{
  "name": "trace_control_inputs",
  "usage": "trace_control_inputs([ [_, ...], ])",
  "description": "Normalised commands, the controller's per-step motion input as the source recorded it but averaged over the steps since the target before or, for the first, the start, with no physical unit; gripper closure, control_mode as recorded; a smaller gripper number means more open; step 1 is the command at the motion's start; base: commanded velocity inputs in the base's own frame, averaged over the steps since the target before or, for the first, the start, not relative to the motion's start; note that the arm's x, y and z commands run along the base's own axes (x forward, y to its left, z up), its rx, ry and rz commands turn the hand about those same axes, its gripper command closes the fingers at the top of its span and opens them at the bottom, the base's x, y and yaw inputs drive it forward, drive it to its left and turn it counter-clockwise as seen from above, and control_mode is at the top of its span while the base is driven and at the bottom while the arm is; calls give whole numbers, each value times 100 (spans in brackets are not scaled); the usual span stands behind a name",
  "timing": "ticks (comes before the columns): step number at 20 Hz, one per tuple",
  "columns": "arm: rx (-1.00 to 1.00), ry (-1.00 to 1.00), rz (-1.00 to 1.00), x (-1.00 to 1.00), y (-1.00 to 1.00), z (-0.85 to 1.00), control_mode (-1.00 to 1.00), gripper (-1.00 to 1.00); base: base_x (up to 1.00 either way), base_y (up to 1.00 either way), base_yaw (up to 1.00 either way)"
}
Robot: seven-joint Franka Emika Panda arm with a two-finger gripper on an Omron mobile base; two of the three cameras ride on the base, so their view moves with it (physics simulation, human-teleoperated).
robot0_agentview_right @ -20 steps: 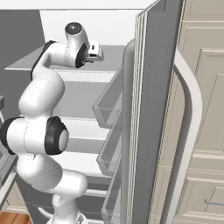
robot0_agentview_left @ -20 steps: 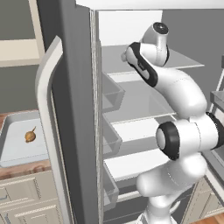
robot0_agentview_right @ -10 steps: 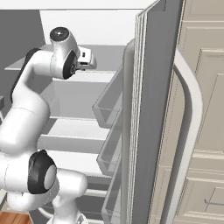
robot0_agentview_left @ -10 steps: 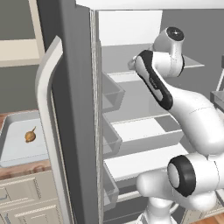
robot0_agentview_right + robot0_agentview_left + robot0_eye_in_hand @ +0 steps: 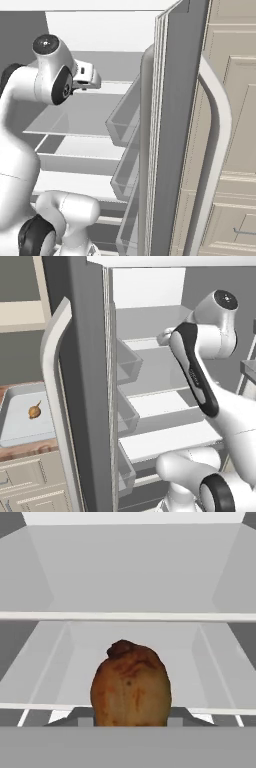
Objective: Place one onion and one chicken drumstick in each tupperware on the nearby counter, to pack two identical lunches.
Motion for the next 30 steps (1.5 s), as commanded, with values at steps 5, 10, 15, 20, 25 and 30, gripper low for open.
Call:
trace_control_inputs([
  [5,0,0,-1,-100,-5,0,-100,100,0,0,0],
  [10,0,0,0,-20,-2,0,100,100,-80,-8,0],
  [15,0,0,0,0,0,0,100,100,-100,-11,0],
  [20,0,0,0,0,0,0,100,100,-99,10,0],
  [25,0,0,0,0,0,0,100,100,-47,82,0],
  [30,0,0,0,0,0,0,100,100,-19,100,0],
])
